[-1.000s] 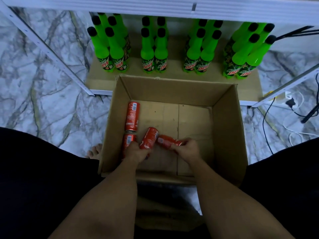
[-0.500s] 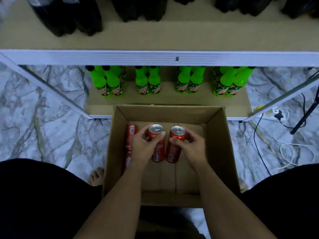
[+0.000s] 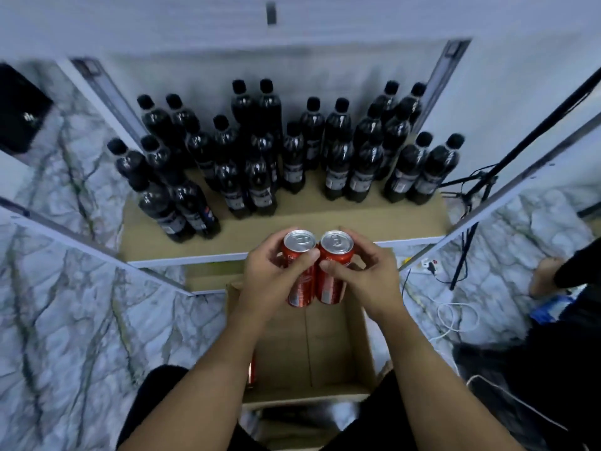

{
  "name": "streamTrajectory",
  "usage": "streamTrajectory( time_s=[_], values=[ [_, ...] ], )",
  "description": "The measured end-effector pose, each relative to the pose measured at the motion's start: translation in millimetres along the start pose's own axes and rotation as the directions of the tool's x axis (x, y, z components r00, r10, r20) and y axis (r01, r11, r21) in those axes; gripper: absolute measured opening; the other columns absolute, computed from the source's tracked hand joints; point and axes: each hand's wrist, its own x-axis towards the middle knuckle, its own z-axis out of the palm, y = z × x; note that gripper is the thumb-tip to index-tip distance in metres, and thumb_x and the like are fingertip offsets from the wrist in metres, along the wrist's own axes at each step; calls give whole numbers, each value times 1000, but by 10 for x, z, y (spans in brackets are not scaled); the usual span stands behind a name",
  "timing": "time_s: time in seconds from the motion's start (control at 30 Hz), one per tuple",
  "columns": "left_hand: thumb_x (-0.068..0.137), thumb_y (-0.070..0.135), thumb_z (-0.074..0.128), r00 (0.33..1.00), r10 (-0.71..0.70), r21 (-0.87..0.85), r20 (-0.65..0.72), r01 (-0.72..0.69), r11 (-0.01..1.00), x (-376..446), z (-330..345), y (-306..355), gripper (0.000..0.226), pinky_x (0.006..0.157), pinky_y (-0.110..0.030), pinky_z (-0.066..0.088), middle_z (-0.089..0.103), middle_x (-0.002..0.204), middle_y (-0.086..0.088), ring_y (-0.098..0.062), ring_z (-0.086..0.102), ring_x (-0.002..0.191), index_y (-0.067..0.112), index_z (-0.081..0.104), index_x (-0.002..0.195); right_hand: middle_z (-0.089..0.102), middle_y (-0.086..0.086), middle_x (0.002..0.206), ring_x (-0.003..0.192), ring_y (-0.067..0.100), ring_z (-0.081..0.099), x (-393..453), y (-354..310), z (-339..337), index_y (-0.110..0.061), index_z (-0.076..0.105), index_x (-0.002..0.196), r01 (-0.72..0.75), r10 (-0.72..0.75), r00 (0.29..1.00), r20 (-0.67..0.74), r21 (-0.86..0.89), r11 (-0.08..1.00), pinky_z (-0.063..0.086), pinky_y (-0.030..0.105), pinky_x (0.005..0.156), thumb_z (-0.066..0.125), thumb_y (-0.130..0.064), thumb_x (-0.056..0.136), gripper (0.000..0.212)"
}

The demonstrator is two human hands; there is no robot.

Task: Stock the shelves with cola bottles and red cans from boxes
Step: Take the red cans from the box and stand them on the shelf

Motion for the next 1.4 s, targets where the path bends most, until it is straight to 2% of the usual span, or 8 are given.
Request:
streamTrajectory(
  time_s=[0.07,0.27,0.6,0.7,0.87,1.07,1.33,1.4],
  values=[
    [81,13,86,999,38,-11,5,-38,999,-45,81,653,42,91,-21,54,77,112,2,-13,72,108,14,71,121,75,5,113,104,6,69,-58,-643,-64,-9,70,122,44,-44,999,-7,20,999,55,20,82,87,7,69,58],
    [79,17,84,979,194,-77,56,-189,979,-142,424,2283,45,92,-22,54,78,112,2,-13,72,109,12,70,122,77,-3,110,104,13,72,-152,-2235,-326,-18,68,124,220,-219,974,-49,26,975,57,30,91,88,0,67,62],
    [82,28,81,885,443,-124,145,-428,895,34,1450,3864,36,88,-23,56,77,109,7,-9,72,105,18,73,115,73,-3,123,117,12,67,51,-3764,-1182,-17,64,132,476,-469,870,-153,15,879,55,28,91,85,-15,72,64],
    [86,24,82,865,485,-111,127,-473,874,201,1772,4081,39,94,-29,58,77,113,6,-9,71,108,14,71,122,66,-2,134,125,12,62,193,-3988,-1450,-17,56,142,521,-520,843,-134,-29,853,53,30,98,82,-13,80,67],
    [85,27,85,850,515,-107,113,-505,856,544,2241,4225,42,101,-41,57,76,116,6,-10,70,113,19,70,123,66,-4,132,120,6,63,486,-4226,-1739,-22,52,141,569,-576,805,-140,-88,817,53,19,92,72,-12,93,53],
    [79,46,85,847,522,-39,102,-521,853,918,2631,4227,60,105,-42,53,73,123,6,-9,66,120,21,67,131,55,0,144,126,8,59,877,-4196,-1924,-23,34,153,558,-577,800,-163,-148,816,51,36,106,62,-25,101,59],
    [82,38,86,857,506,-48,95,-504,863,1073,2871,4123,63,109,-34,51,70,129,8,-1,62,122,18,62,137,47,-7,146,122,-10,55,1048,-4165,-1981,-24,22,158,517,-548,814,-195,-189,835,48,11,94,54,-30,104,63],
    [83,37,86,868,485,-71,108,-480,875,1094,2861,4099,65,108,-36,51,70,130,8,-2,63,122,18,60,140,45,-6,149,125,-8,53,1064,-4162,-1984,-23,19,159,506,-547,814,-198,-223,833,46,8,95,54,-32,104,66]
  ],
)
